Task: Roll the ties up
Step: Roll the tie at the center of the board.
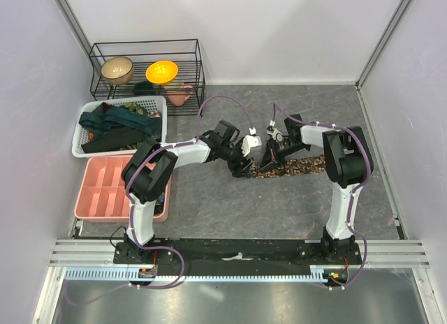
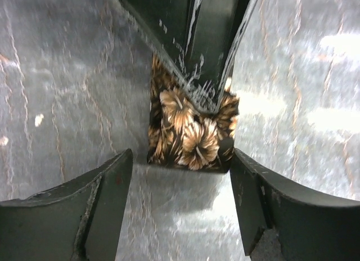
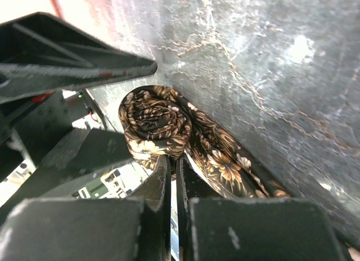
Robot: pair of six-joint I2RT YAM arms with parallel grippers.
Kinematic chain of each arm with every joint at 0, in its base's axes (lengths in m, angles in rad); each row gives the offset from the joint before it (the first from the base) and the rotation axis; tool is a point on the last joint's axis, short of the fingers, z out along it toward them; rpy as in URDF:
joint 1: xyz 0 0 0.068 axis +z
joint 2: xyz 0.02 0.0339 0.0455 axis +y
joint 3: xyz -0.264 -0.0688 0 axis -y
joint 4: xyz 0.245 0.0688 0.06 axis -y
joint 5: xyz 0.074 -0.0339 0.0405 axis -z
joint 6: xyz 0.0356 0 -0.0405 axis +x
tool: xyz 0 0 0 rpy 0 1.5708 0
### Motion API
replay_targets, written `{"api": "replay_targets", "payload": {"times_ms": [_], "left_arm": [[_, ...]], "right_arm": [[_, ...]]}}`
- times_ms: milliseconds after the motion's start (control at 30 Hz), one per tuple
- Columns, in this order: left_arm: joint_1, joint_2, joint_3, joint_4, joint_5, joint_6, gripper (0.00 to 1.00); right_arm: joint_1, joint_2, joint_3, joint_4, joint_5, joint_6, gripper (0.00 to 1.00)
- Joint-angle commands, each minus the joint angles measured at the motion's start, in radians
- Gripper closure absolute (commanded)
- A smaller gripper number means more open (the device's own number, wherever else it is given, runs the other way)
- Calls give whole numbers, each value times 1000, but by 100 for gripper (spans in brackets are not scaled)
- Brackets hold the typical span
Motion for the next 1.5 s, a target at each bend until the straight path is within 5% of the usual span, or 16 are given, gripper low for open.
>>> {"api": "replay_targets", "payload": {"times_ms": [0,667,833,1000,1167,1467], "left_arm": [[-9,-16,-7,152,89,-100,24],[-70,37,35,106,-8,-66,25],[-75,53,38,83,-25,-47,38],[-75,22,-16,35,-75,33,61],[-98,13,29,-99,-229,107,71],[-112,50,98,-275,-318,118,75]], "right_arm": [[4,56,-1,-38,363,-82,100],[73,120,113,-174,418,-176,100],[98,148,154,-172,377,-185,100],[109,173,192,-157,348,-164,100],[95,136,211,-152,280,-164,100],[-5,-1,202,-247,107,-177,69]]}}
